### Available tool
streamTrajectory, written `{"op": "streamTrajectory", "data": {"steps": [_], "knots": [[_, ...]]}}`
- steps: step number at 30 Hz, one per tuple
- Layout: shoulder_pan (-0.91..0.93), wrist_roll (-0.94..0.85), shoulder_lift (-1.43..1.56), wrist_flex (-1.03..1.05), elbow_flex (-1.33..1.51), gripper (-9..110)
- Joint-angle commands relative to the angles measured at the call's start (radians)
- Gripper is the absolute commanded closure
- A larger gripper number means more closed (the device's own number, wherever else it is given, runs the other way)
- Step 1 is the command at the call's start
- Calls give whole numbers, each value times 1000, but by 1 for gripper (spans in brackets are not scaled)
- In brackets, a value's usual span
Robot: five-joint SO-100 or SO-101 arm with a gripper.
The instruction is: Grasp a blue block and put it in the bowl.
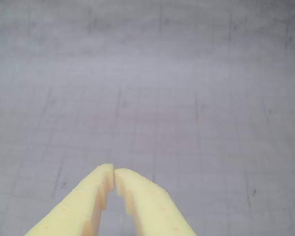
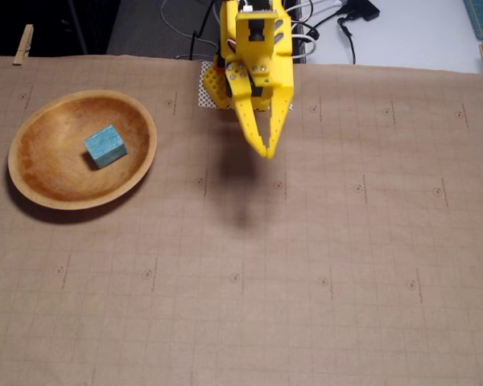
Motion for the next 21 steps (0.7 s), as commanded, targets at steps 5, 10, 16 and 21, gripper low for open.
{"op": "streamTrajectory", "data": {"steps": [5,10,16,21], "knots": [[72,-12,213,72,100,105],[107,-9,270,270,97,105],[104,-9,276,407,121,105],[106,-11,276,494,143,105]]}}
